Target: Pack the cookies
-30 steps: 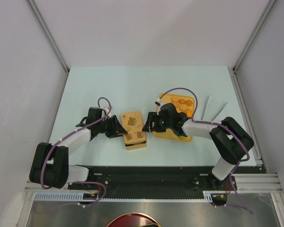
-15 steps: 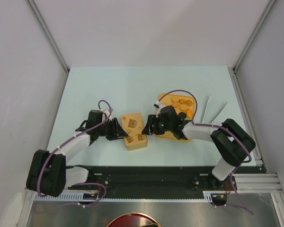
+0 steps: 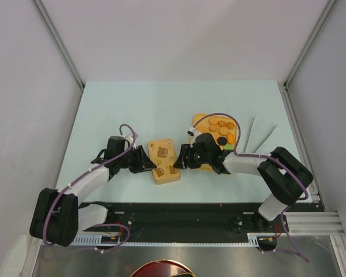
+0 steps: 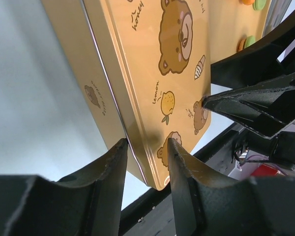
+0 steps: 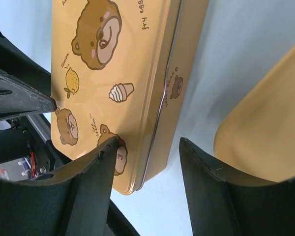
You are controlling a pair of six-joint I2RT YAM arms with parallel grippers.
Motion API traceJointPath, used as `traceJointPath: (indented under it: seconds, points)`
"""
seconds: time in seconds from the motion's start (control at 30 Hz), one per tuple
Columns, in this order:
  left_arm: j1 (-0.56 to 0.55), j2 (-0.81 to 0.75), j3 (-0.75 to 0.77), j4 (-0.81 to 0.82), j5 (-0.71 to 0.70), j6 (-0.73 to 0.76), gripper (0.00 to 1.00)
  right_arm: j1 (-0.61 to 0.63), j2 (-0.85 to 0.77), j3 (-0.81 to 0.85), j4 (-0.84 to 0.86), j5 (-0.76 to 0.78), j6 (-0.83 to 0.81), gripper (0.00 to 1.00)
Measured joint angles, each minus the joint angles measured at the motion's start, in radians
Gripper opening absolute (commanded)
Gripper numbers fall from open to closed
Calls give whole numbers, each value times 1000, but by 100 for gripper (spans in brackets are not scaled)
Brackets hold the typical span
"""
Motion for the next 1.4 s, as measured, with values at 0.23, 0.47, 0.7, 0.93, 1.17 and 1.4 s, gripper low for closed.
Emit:
traceJointPath:
  seconds: [0.23, 0.47, 0.7, 0.93, 1.17, 1.4]
  points:
    - [-3, 2, -4, 3, -7, -18, 42, 2, 0, 2, -13, 16, -1, 71]
    - [-4, 56, -4, 31, -8, -42, 41, 6, 1, 50, -78, 27, -11, 73]
    - [-5, 88, -2, 49, -7, -59, 43, 6, 5, 96, -111, 42, -20, 76]
    - [-6, 91, 19, 13, -36, -58, 47, -1, 5, 121, -144, 53, -34, 77]
    - [-5, 91, 70, -55, -98, -39, 47, -14, 0, 192, -201, 74, -58, 70]
    - [-3, 91, 73, -62, -111, -38, 47, -27, 38, 343, -203, 55, -73, 37]
